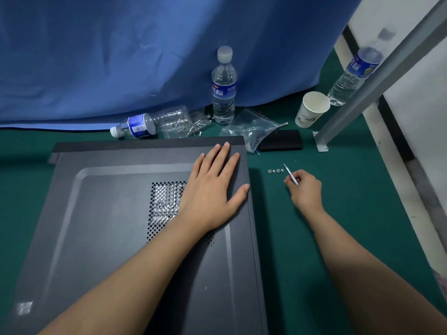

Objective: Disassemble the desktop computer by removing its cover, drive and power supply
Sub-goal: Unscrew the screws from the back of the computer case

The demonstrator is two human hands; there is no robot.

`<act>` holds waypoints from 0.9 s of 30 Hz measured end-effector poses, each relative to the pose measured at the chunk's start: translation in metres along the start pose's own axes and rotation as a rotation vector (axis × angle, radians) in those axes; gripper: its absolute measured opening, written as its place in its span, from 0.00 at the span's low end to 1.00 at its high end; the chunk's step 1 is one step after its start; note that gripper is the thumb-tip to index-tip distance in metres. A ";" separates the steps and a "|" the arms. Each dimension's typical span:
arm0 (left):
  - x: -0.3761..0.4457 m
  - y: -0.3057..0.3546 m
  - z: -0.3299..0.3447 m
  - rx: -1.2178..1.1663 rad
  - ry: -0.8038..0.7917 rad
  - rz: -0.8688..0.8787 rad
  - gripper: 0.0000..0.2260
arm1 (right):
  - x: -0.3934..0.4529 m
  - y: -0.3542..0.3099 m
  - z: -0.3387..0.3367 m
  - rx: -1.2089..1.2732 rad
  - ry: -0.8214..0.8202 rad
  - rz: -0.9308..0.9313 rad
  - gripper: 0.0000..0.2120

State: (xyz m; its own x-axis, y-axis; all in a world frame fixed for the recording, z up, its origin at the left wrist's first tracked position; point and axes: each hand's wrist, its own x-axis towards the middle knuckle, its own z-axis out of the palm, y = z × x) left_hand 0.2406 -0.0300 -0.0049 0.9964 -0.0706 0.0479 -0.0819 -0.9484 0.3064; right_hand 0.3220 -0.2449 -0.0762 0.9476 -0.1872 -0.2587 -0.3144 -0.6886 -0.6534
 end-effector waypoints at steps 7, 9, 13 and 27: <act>0.000 0.002 -0.004 0.022 -0.040 -0.013 0.30 | 0.038 0.013 0.017 0.002 0.057 0.093 0.04; 0.000 0.002 -0.004 0.029 -0.042 -0.018 0.30 | 0.045 0.013 0.019 -0.012 0.058 0.089 0.05; 0.001 0.003 -0.004 0.030 -0.029 -0.022 0.30 | 0.051 0.012 0.022 -0.073 0.027 0.023 0.06; -0.002 0.001 -0.005 0.007 0.000 -0.009 0.30 | 0.017 -0.004 -0.003 0.195 0.152 -0.002 0.09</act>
State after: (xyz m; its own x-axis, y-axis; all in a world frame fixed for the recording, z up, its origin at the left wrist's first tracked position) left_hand 0.2381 -0.0295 0.0000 0.9971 -0.0618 0.0454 -0.0727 -0.9510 0.3005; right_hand 0.3392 -0.2475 -0.0761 0.9410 -0.2995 -0.1573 -0.3038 -0.5435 -0.7825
